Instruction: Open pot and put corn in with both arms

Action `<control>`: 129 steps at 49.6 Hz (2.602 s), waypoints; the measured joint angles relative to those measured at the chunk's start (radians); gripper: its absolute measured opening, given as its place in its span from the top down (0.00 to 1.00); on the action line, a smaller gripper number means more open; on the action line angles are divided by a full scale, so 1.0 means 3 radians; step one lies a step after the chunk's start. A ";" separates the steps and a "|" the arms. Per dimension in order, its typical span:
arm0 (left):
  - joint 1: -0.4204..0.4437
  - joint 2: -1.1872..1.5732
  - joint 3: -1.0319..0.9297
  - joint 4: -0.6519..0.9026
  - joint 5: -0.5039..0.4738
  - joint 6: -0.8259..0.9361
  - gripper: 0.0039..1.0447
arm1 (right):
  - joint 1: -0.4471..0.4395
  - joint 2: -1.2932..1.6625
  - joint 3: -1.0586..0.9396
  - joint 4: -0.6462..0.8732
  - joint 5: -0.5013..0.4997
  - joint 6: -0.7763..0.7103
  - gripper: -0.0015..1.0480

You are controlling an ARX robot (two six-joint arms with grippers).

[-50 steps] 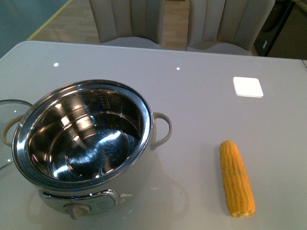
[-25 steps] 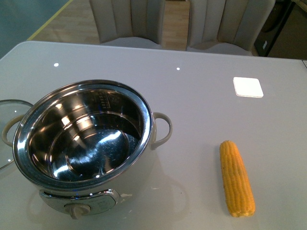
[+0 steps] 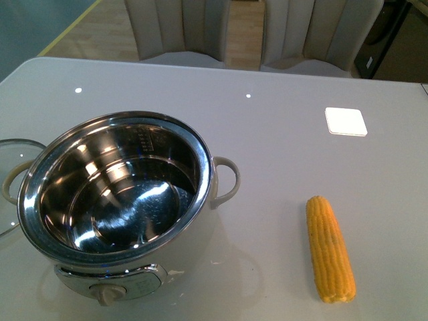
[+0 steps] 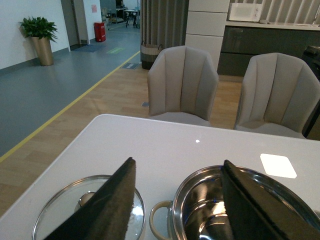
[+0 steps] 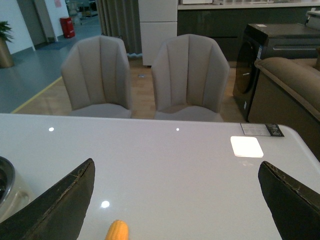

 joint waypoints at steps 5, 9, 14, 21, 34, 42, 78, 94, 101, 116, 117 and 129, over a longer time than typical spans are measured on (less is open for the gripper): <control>0.0000 0.0000 0.0000 -0.0001 -0.0001 -0.0001 0.33 | 0.0075 0.0441 0.0295 -0.0762 0.0234 0.0277 0.08; 0.0000 -0.0003 0.0000 -0.0001 0.0003 0.0000 0.21 | 0.0106 0.0866 0.0426 -0.1095 0.0254 0.0411 0.08; 0.0000 -0.0003 0.0000 -0.0003 0.0000 0.0000 0.06 | 0.0134 0.1260 0.0426 -0.1012 0.0249 0.0490 0.08; 0.0000 -0.0003 0.0000 -0.0004 0.0000 0.0009 0.07 | 0.0187 0.1675 0.0426 -0.0698 0.0249 0.0534 0.08; 0.0000 -0.0003 0.0000 -0.0004 0.0000 0.0009 0.07 | 0.0618 0.3142 0.0558 0.0174 0.0510 0.0654 0.08; 0.0000 -0.0003 0.0000 -0.0004 0.0000 0.0009 0.07 | 0.0830 0.4017 0.0807 0.0484 0.0627 0.0758 0.08; 0.0000 -0.0003 0.0000 -0.0004 0.0000 0.0009 0.07 | 0.1268 0.6584 0.1662 0.1156 0.0706 0.1045 0.08; 0.0000 -0.0003 0.0000 -0.0004 0.0000 0.0009 0.07 | 0.1340 0.7032 0.1844 0.1300 0.0570 0.1076 0.08; 0.0000 -0.0003 0.0000 -0.0004 -0.0001 0.0009 0.07 | 0.1353 0.7176 0.1910 0.1343 0.0521 0.1080 0.08; 0.0000 -0.0003 0.0000 -0.0004 0.0000 0.0009 0.07 | 0.1353 0.7304 0.1952 0.1353 0.0445 0.1123 0.27; 0.0000 -0.0003 0.0000 -0.0004 0.0000 0.0009 0.07 | 0.1353 0.7307 0.1952 0.1353 0.0445 0.1123 0.32; 0.0000 -0.0003 0.0000 -0.0004 0.0000 0.0009 0.07 | 0.1352 0.7309 0.1952 0.1354 0.0445 0.1137 0.67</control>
